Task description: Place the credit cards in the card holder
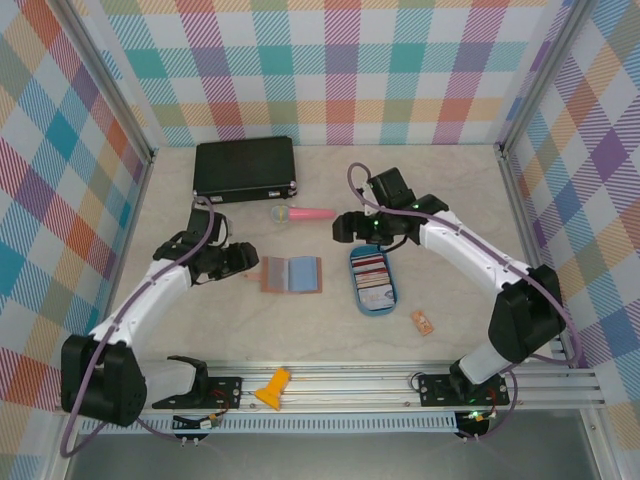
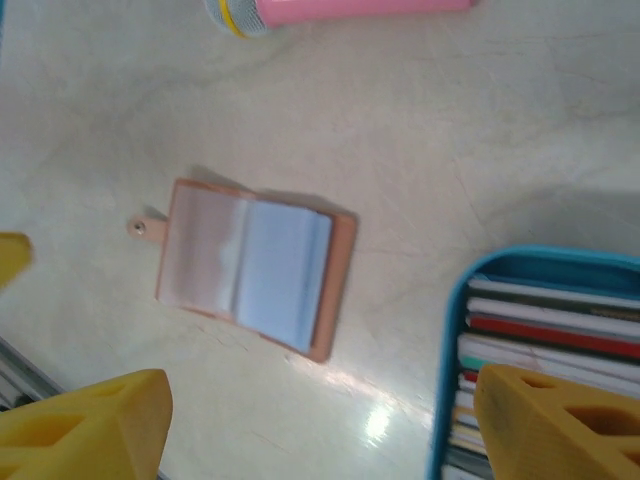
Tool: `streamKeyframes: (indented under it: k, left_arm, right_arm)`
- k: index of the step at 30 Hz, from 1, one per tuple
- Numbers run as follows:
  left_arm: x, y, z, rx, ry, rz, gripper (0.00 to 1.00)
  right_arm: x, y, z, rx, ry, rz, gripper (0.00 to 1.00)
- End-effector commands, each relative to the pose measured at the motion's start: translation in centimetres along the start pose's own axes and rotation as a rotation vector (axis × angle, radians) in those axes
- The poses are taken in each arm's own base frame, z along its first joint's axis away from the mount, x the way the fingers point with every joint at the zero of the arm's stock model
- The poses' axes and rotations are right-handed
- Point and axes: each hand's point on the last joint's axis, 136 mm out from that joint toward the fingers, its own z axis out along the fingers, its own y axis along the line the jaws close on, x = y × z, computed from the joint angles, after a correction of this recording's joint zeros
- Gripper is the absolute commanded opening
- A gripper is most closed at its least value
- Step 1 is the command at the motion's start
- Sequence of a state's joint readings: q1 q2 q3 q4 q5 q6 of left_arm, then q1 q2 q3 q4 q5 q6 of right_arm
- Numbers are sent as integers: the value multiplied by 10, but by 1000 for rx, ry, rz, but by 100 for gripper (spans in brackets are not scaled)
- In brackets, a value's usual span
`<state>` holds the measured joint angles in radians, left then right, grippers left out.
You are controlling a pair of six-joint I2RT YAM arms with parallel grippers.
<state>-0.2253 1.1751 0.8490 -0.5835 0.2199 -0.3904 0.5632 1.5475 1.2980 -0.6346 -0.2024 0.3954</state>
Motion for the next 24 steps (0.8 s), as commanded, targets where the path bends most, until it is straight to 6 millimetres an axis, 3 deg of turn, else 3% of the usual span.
streamKeyframes:
  k: [1,7,13,17,20,24]
  left_arm:
    - [5,-26,-13,110,-1,68,59]
    - [17,-35,-7,162,69,60,55]
    - [23,-37,4,184,112,13,33]
    - [25,-63,21,314,160,-76,14]
    - [31,-78,36,332,200,-83,8]
    - [34,-64,58,211,224,-96,0]
  right_arm:
    - [17,2,-14,1,63,-204,79]
    - [7,11,-17,-40,-1,-379,78]
    - [10,26,-21,-134,-50,-432,79]
    - [11,31,-15,-175,-25,-352,79]
    - [13,41,-6,-198,1,-322,77]
    - [20,57,12,-158,56,-359,77]
